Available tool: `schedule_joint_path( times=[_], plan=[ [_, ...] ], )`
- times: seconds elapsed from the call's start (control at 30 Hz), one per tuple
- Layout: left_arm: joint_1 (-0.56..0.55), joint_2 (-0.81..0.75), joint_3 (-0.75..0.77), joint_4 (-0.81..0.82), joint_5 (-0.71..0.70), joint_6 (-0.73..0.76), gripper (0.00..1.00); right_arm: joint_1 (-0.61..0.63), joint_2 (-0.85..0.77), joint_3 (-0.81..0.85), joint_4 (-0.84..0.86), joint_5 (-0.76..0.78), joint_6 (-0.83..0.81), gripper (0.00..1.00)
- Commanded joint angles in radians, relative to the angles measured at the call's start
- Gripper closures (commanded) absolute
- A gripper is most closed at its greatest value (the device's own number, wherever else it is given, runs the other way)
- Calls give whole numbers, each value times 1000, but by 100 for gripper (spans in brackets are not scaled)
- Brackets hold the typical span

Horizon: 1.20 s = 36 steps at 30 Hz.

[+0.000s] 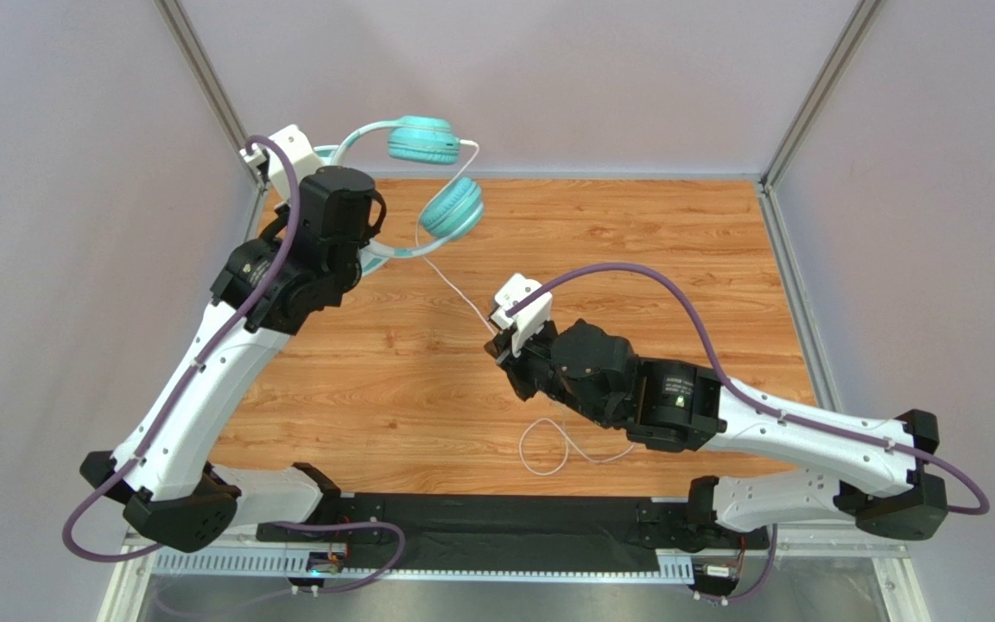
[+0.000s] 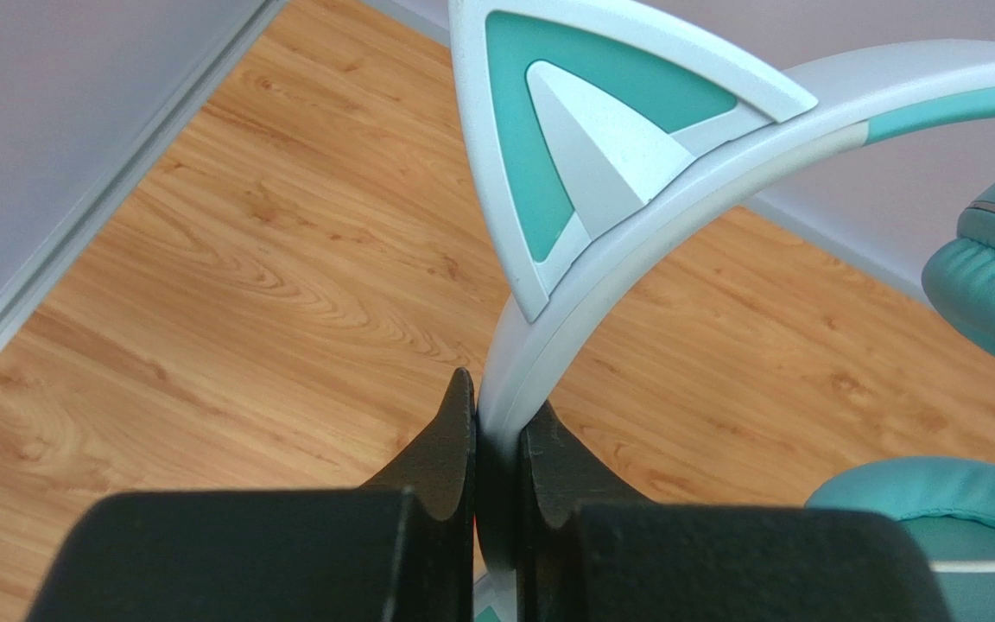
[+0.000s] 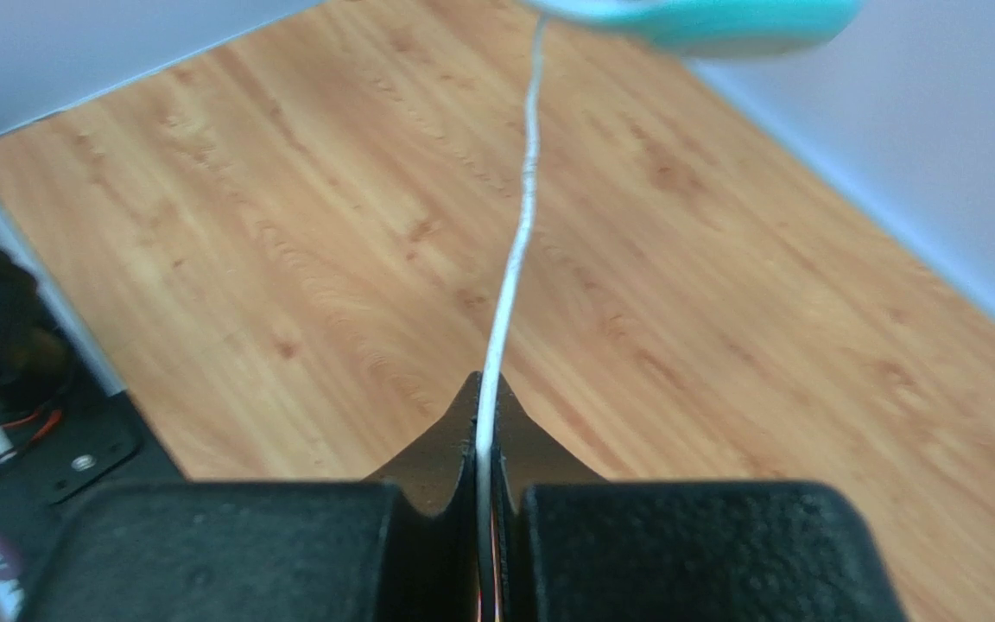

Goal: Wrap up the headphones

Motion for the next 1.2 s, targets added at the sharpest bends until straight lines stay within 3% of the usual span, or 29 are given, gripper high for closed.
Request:
schedule_joint_path(
  times=[0.0, 0.1, 0.17, 0.2, 0.23, 0.33, 0.43, 0.83, 0.93, 0.97, 1.03, 1.17],
  plan=[
    [3, 43, 53, 45, 56, 91, 100, 23, 33, 60, -73, 252, -183, 100],
    [3, 62, 43, 33, 139, 109, 100, 32, 65, 63, 28, 500, -337, 100],
    [3, 63, 26, 32, 176, 122, 100, 31, 75, 49, 177, 579, -438, 100],
    [3, 65, 24, 30, 198, 129, 100, 31, 75, 37, 247, 605, -569, 100],
    [3, 72, 23, 30, 248, 149, 100, 31, 76, 0, 404, 634, -633, 100],
    [-3, 79, 13, 7, 302, 161, 100, 23, 84, -38, 672, 656, -840, 98],
    [-11, 69, -26, 6, 325, 171, 100, 0, 81, -38, 774, 644, -874, 94],
    [-57, 117, -89, -11, 327, 183, 100, -15, 53, 61, 610, 520, -730, 100],
    [-77, 157, -62, -36, 327, 221, 100, -17, 52, 51, 642, 515, -759, 94],
    [-81, 163, -54, -37, 328, 227, 100, -21, 49, 49, 642, 504, -755, 85],
    [-93, 174, -54, -27, 365, 252, 100, -55, 41, 66, 572, 448, -677, 80],
    [-113, 186, -56, -16, 417, 296, 100, -138, 29, 80, 484, 363, -540, 88]
  ],
)
